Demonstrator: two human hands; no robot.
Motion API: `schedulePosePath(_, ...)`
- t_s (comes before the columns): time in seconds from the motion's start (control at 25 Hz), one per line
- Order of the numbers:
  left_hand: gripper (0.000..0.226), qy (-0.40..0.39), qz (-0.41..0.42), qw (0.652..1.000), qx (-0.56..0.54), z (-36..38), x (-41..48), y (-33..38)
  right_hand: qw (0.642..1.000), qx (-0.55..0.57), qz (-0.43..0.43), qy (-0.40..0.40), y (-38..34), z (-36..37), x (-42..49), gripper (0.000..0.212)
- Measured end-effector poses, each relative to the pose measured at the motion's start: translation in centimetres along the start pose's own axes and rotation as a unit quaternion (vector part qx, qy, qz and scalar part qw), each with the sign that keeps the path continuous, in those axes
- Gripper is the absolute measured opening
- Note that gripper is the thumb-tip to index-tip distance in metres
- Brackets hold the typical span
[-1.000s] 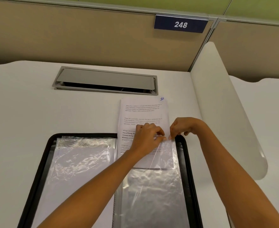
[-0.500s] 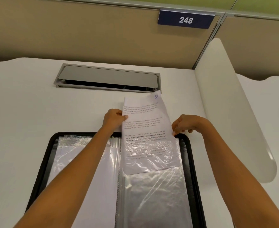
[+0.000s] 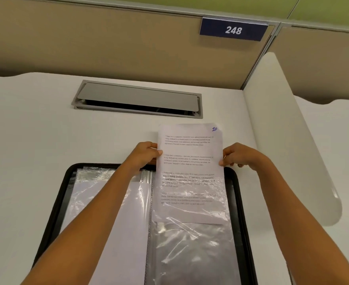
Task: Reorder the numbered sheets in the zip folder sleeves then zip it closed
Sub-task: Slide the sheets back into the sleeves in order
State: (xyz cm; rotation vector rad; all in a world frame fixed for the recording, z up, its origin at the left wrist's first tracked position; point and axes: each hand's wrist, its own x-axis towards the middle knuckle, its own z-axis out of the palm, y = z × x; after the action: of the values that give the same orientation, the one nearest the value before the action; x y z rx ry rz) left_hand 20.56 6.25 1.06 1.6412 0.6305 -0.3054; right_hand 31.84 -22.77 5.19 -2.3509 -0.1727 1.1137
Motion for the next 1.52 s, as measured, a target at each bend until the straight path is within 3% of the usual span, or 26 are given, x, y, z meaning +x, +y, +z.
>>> schedulePosePath(0.16,0.01,-0.006,0.024,0.997,0.075,-0.1,-0.3,-0.5,1.0,0.026,0.007,0.015,0.0,0.5,-0.5,0.014)
schedulePosePath(0.28,0.009,-0.031,0.029,0.988,0.148,-0.2,-0.8,-0.4,0.998,0.06,-0.002,0.036,-0.3,1.6,-0.3,0.018)
schedulePosePath(0.44,0.014,-0.066,0.026,0.955,0.287,-0.9,-1.7,0.0,0.999,0.024,-0.018,-0.018,-0.4,1.7,-0.7,0.015)
schedulePosePath(0.56,0.042,-0.093,0.004,0.939,0.332,-0.9,-2.0,0.3,1.0,0.027,-0.014,0.005,-0.6,1.6,-0.8,0.01)
schedulePosePath(0.64,0.058,-0.054,0.029,0.942,0.33,-0.2,-1.8,0.3,0.997,0.054,-0.041,0.036,-1.0,1.8,-0.7,0.003)
schedulePosePath(0.72,0.069,0.005,0.055,0.964,0.261,0.5,-1.3,0.4,0.993,0.071,-0.071,0.061,-1.3,2.0,-0.7,0.003)
schedulePosePath(0.84,0.076,0.066,0.049,0.978,0.194,1.2,-0.7,0.7,0.989,0.106,-0.047,0.086,-1.1,2.2,-0.9,0.007)
schedulePosePath(0.88,0.078,0.115,0.066,0.961,0.241,1.5,-1.1,0.5,0.99,0.108,-0.033,0.081,-0.9,2.3,-1.0,0.009)
schedulePosePath(0.96,0.075,0.206,0.167,0.895,0.359,2.9,-2.8,0.4,0.992,0.104,-0.031,0.068,-0.5,2.9,-1.2,0.005)
schedulePosePath(1.0,0.068,0.195,0.235,0.869,0.389,4.0,-3.9,0.5,0.991,0.111,-0.038,0.068,-0.4,3.1,-1.3,0.003)
schedulePosePath(1.08,0.051,0.058,0.299,0.861,0.408,7.0,-6.6,0.8,0.987,0.131,-0.051,0.081,-0.5,3.6,-1.2,0.004)
schedulePosePath(1.16,0.04,-0.054,0.292,0.852,0.431,10.0,-9.2,0.1,0.984,0.144,-0.057,0.09,-0.9,3.9,-0.9,0.003)
schedulePosePath(1.32,0.033,-0.129,0.235,0.865,0.424,14.8,-13.7,-3.6,0.985,0.132,-0.041,0.102,-1.3,4.0,-0.2,0.002)
schedulePosePath(1.4,0.036,-0.174,0.244,0.855,0.424,16.4,-14.8,-4.8,0.985,0.133,-0.036,0.101,-1.3,4.1,0.1,0.002)
schedulePosePath(1.52,0.04,-0.25,0.253,0.878,0.319,17.9,-15.4,-4.6,0.983,0.155,-0.024,0.098,-1.1,4.2,0.2,0.007)
